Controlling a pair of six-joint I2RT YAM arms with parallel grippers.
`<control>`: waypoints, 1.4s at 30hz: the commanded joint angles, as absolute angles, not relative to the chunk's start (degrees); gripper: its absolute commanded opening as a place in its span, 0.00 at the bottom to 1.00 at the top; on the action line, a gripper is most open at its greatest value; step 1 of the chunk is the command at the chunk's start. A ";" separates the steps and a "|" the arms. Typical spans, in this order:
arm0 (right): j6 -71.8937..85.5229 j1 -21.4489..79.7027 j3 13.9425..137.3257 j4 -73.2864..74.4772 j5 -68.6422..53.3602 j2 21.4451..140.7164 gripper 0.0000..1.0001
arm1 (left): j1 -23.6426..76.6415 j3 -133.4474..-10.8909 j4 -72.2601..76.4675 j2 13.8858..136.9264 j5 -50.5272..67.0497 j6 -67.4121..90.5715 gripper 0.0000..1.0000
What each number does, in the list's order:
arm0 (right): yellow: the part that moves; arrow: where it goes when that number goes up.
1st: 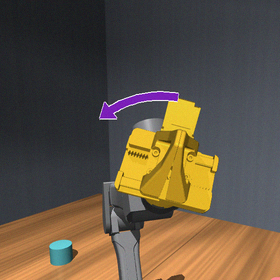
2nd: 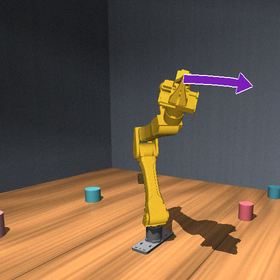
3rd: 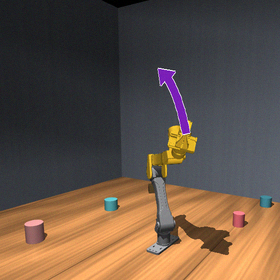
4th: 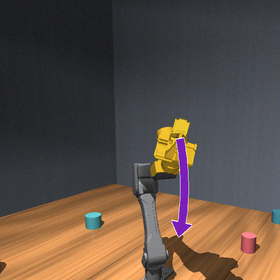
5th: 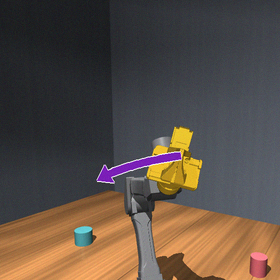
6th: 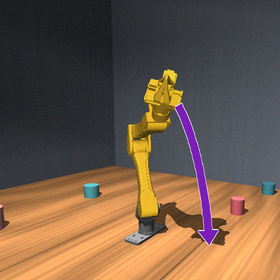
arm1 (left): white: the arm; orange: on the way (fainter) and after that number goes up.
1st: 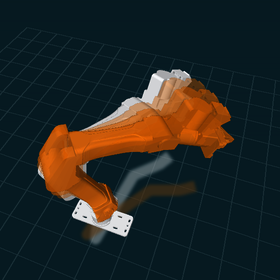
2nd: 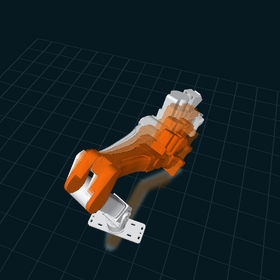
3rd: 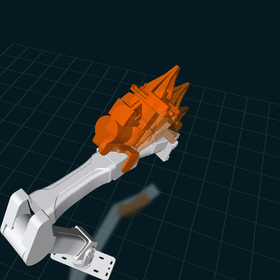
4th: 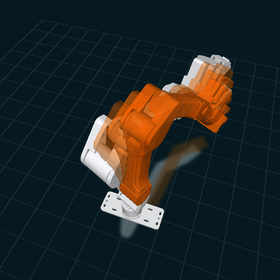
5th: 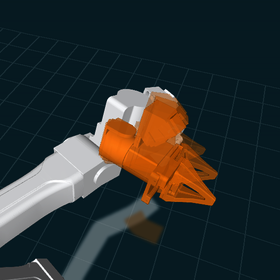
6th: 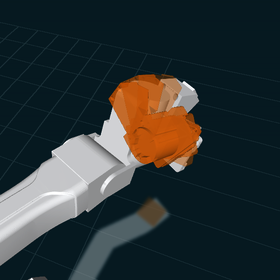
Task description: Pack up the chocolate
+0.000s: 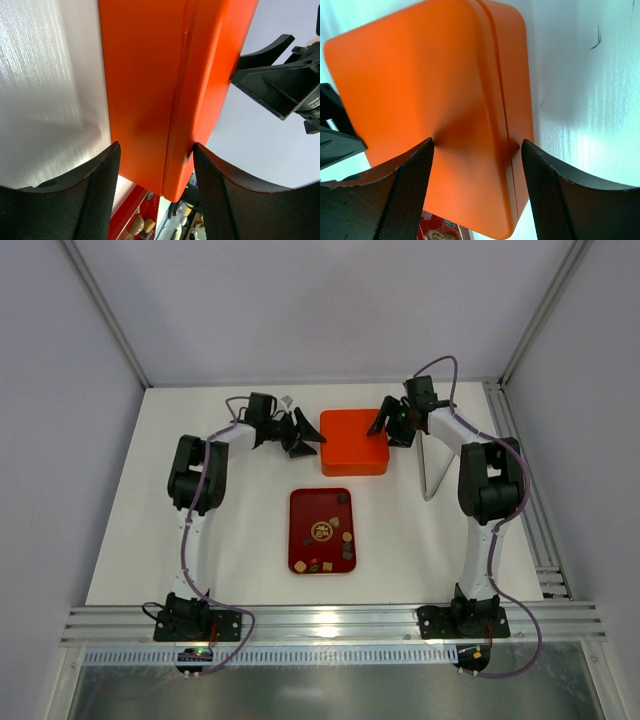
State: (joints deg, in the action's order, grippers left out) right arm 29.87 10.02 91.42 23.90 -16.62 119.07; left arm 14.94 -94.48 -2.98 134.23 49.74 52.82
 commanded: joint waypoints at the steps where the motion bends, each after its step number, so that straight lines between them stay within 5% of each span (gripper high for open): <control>1: 28.22 11.16 93.34 24.96 -14.77 119.35 0.72 | 15.90 -97.11 -11.59 131.57 43.86 47.73 0.58; 18: 27.33 13.45 93.43 27.07 -13.27 122.87 0.71 | 19.69 -102.22 -33.57 135.97 26.37 38.85 0.41; 42: 31.11 16.96 75.78 18.55 -18.54 118.66 0.41 | 20.57 -113.37 -48.16 139.92 20.39 31.20 0.46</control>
